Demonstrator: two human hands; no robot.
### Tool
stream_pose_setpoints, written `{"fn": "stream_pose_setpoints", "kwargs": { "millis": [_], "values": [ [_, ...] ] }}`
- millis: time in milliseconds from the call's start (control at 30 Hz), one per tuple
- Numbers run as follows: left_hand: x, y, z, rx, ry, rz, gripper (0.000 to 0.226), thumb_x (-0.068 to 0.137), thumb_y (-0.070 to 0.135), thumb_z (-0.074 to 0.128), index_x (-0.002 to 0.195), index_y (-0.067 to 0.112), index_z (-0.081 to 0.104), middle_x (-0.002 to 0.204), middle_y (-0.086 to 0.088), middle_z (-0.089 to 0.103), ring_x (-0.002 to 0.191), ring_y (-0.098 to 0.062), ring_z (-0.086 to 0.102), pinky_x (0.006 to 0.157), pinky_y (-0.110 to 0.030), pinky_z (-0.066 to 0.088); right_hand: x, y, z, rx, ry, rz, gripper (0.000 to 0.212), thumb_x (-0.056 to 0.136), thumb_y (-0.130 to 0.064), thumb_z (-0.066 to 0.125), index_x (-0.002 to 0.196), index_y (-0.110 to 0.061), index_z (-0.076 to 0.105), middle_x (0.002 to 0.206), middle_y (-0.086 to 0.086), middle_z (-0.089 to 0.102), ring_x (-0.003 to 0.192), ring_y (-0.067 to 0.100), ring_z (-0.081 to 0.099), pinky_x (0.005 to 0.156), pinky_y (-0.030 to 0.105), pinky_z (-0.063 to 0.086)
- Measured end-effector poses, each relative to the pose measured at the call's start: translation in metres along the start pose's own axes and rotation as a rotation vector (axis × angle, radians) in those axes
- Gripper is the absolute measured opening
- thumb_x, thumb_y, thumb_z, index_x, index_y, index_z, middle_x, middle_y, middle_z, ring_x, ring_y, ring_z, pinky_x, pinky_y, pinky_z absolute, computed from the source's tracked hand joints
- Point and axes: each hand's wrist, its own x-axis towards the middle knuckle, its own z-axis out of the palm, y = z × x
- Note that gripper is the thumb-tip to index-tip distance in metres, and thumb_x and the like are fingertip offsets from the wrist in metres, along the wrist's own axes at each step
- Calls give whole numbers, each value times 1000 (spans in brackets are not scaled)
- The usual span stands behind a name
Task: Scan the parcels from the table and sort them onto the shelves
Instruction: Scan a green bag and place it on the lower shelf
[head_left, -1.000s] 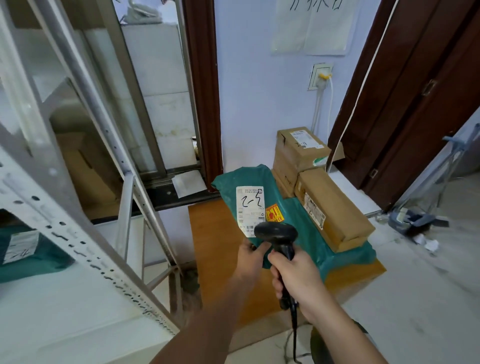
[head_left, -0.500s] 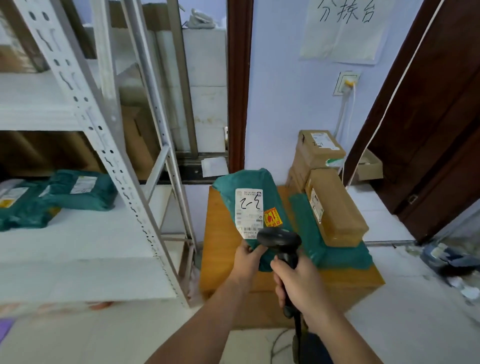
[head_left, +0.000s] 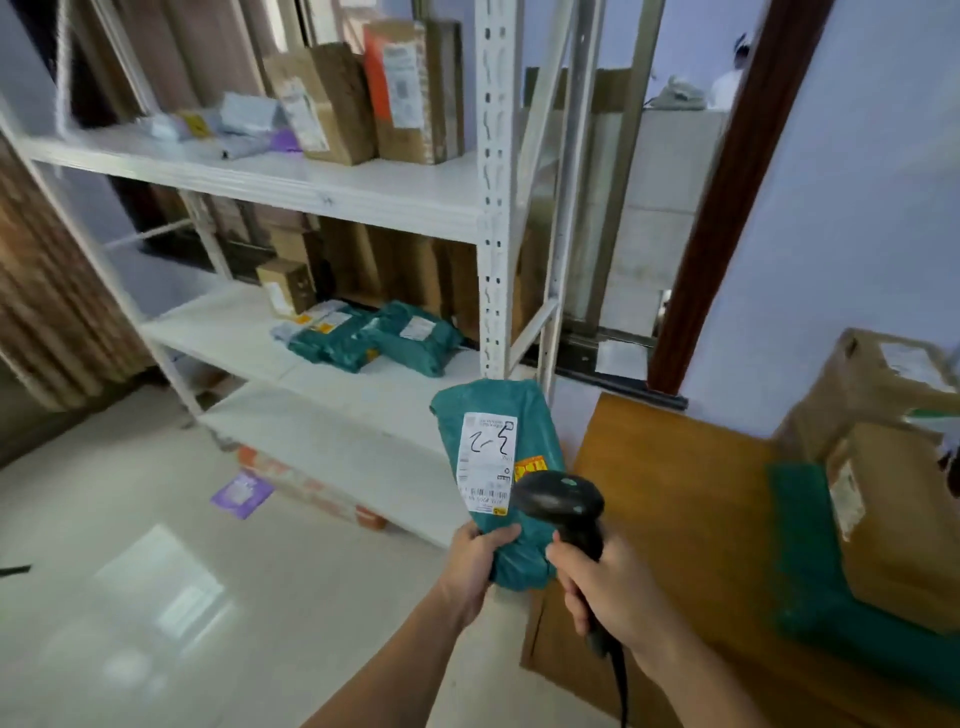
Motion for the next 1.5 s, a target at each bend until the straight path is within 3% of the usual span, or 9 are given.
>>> {"fn": "stream_pose_setpoints", "kwargs": {
  "millis": [267,700,1167,1333,1500],
  "values": [
    [-25,51,-146,-91,212,80,36,92,1,69,128,4,64,117,-16,76,107,-36,74,87,-44,60,37,-42,122,-50,-189,-67,7,95,-9,61,97,-9,54,56,8,50,46,25,46,48,35,43],
    [-9,121,-321,-77,265,150,34,97,0,63,130,9,62,118,-11,77,106,-32,75,84,-43,60,106,-96,266,-126,-235,-116,6,94,-14,61,98,-17,57,54,1,55,47,24,49,50,36,49],
    [113,183,-379,-77,232,106,30,99,1,61,126,13,63,115,-7,78,102,-27,76,75,-35,62,250,-131,309,-130,-258,-106,8,95,-15,59,97,-22,55,55,2,53,40,18,47,47,30,47],
    [163,201,-380,-38,179,74,32,99,0,61,128,12,62,116,-8,78,102,-27,76,75,-36,63,289,-140,301,-117,-182,-84,13,94,-14,59,94,-26,54,55,2,54,42,23,49,46,26,45],
    [221,219,-377,7,97,39,30,99,1,62,127,10,63,116,-11,77,104,-30,75,77,-39,64,323,-144,295,-100,-102,-28,7,93,-14,59,96,-16,54,59,5,51,46,24,47,47,32,44]
  ]
}}
